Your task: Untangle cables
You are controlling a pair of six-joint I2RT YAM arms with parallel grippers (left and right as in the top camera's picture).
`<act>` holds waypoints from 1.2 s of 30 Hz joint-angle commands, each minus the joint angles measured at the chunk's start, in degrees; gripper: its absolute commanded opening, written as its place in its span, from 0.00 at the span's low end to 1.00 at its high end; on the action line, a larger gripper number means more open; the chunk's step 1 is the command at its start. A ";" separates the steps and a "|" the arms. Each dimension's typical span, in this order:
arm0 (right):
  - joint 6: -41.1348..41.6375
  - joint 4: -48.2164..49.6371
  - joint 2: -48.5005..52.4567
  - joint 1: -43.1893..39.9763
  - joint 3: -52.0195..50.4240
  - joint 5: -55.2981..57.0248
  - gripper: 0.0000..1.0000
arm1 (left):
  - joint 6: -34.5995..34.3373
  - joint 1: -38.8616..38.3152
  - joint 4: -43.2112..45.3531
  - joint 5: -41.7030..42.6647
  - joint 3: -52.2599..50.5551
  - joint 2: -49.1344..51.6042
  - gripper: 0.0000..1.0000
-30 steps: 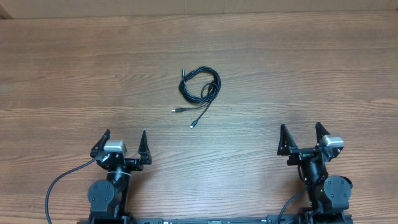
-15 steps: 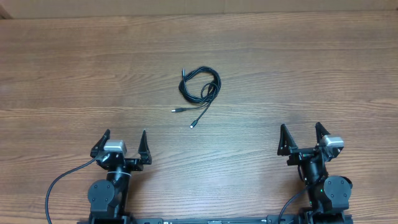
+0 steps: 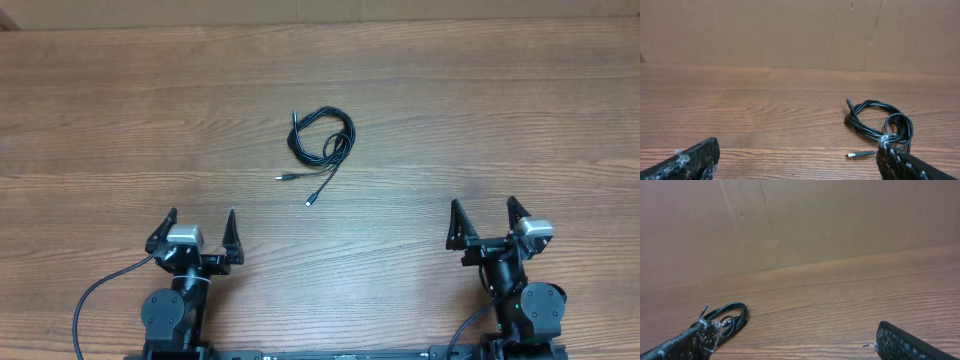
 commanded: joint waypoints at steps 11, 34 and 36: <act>-0.46 0.09 -0.46 0.22 -0.59 0.61 1.00 | 0.87 0.04 0.33 -0.15 -0.22 -0.48 1.00; -0.46 0.07 -0.44 0.22 -0.57 1.03 1.00 | 0.87 0.04 -0.11 -0.55 -0.22 -0.48 1.00; -0.46 0.04 -0.46 0.22 -0.57 1.03 1.00 | 0.87 0.04 -0.11 -0.55 -0.22 -0.48 0.99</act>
